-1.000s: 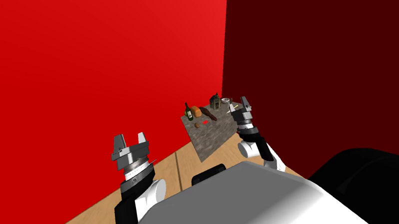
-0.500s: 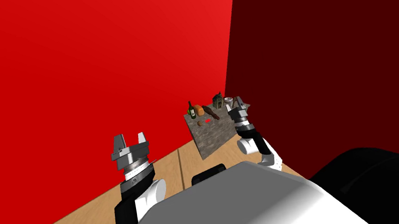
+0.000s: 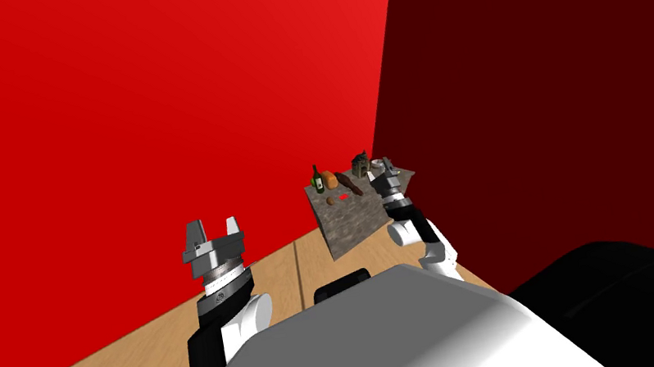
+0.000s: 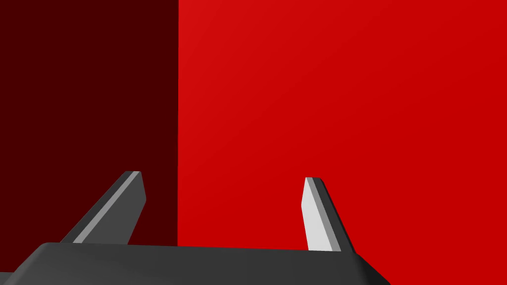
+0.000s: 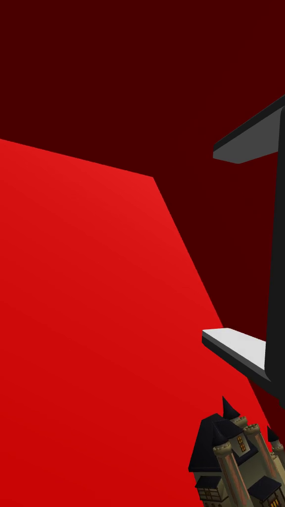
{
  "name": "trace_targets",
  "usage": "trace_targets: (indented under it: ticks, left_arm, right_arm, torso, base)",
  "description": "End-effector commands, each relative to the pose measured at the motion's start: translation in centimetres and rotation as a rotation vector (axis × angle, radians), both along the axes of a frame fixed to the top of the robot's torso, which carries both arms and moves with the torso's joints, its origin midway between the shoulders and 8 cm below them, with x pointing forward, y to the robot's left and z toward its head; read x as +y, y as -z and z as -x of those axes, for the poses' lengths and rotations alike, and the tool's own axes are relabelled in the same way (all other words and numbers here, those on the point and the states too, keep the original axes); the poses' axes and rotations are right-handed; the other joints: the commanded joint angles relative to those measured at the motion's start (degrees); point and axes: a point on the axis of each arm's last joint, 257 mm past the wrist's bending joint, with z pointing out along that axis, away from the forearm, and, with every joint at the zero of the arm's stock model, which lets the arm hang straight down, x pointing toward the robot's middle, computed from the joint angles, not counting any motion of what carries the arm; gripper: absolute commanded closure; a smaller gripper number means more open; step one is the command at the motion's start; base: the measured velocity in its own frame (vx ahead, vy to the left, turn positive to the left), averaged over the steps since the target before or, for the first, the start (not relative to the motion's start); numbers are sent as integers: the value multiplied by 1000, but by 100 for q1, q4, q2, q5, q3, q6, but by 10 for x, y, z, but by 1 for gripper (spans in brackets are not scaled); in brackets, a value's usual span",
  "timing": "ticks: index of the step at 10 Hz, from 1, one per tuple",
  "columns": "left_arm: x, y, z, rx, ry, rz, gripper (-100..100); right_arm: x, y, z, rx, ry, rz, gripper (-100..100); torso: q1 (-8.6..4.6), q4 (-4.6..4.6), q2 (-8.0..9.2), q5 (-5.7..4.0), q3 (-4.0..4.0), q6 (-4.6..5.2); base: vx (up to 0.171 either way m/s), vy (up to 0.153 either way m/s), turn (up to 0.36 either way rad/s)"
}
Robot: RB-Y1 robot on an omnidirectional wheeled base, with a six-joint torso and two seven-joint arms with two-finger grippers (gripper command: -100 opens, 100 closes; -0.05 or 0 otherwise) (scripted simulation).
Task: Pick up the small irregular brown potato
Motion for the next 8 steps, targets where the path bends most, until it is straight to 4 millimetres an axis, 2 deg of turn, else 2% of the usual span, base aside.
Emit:
trace_targets:
  ticks: [1, 7, 8]
  left_arm:
    - [0, 0, 0, 0, 0, 0, 0]
    - [0, 0, 0, 0, 0, 0, 0]
    - [0, 0, 0, 0, 0, 0, 0]
  right_arm:
    - [-2, 7, -10, 34, -12, -17, -100]
    - [-8, 14, -41, 124, -64, -94, -100]
    - [-10, 11, -50, 132, -83, -121, -100]
  torso:
    - [0, 0, 0, 0, 0, 0]
    - [-6, -1, -6, -1, -3, 1]
    - [-6, -2, -6, -2, -3, 3]
  base:
    - [-18, 4, 33]
    - [-9, -1, 62]
    - [-4, 2, 104]
